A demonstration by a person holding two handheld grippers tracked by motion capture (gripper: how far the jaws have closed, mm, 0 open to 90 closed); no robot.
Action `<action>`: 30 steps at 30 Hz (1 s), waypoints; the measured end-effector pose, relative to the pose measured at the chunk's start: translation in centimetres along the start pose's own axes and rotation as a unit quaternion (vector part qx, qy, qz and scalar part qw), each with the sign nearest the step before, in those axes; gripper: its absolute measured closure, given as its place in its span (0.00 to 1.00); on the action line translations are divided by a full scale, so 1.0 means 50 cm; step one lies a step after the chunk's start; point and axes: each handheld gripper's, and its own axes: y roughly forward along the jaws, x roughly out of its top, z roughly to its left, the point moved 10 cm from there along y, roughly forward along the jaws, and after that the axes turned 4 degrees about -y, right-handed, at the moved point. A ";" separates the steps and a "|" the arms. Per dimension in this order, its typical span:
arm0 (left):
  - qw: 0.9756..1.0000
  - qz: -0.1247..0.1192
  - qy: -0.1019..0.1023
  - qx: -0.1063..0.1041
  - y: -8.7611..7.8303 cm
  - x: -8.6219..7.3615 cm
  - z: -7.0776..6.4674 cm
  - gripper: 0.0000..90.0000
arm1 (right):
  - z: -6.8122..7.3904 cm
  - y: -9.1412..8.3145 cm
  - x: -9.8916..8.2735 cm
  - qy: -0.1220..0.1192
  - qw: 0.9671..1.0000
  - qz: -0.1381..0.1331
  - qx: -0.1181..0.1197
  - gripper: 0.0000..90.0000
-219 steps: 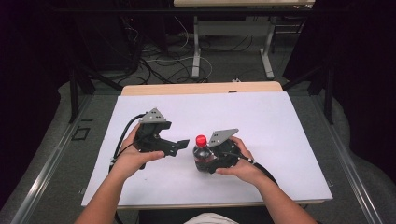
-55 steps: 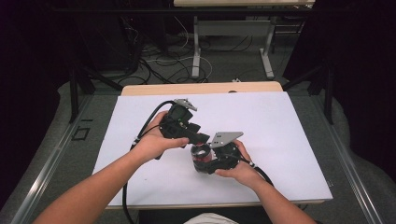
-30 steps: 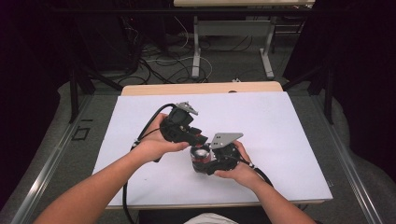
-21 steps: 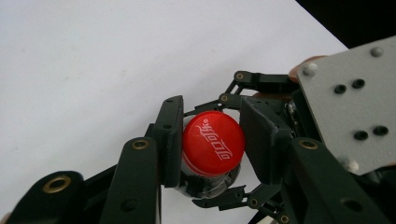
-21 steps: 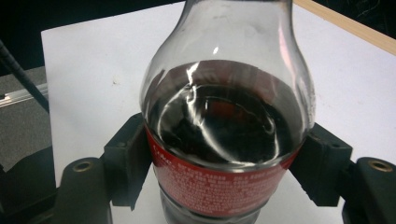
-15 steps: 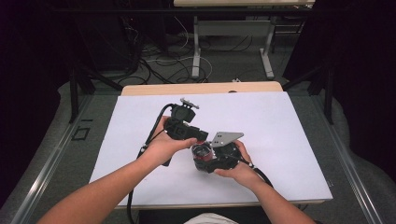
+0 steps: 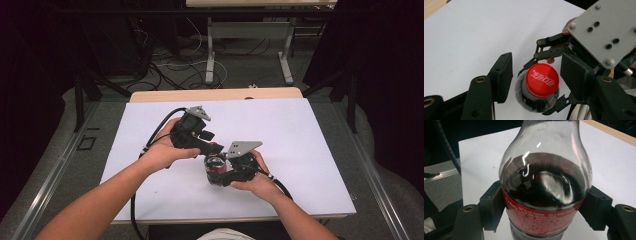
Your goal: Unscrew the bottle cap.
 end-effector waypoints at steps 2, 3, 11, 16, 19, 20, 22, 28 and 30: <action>1.000 -0.002 0.000 -0.010 -0.002 -0.004 0.001 0.52 | 0.000 -0.003 -0.001 -0.004 1.000 0.004 0.006 0.32; 1.000 -0.010 -0.005 -0.015 -0.002 -0.004 0.002 0.53 | 0.001 -0.003 0.002 -0.001 1.000 -0.003 0.005 0.32; 0.999 -0.023 -0.014 -0.031 -0.001 -0.004 -0.003 0.64 | 0.002 -0.001 0.003 -0.005 1.000 -0.005 0.003 0.32; 0.999 -0.028 -0.018 -0.003 0.007 -0.001 -0.009 0.69 | -0.001 -0.001 0.001 -0.004 1.000 -0.006 -0.001 0.32; 0.999 -0.034 -0.025 0.020 0.014 0.003 -0.015 0.69 | -0.003 0.000 -0.002 -0.001 1.000 -0.004 -0.008 0.32; 0.998 -0.040 -0.030 0.025 0.017 0.006 -0.016 0.69 | -0.002 0.000 -0.002 0.002 1.000 -0.004 -0.007 0.32; 0.999 -0.033 -0.027 0.033 0.020 0.006 -0.019 0.69 | -0.005 0.001 -0.003 0.000 1.000 -0.003 -0.012 0.32; 0.998 -0.034 -0.033 0.049 0.026 0.008 -0.026 0.69 | -0.005 0.004 -0.007 -0.002 1.000 0.003 -0.007 0.32; 0.998 -0.033 -0.032 0.050 0.025 0.008 -0.027 0.69 | -0.004 0.003 -0.006 -0.002 1.000 0.003 -0.005 0.32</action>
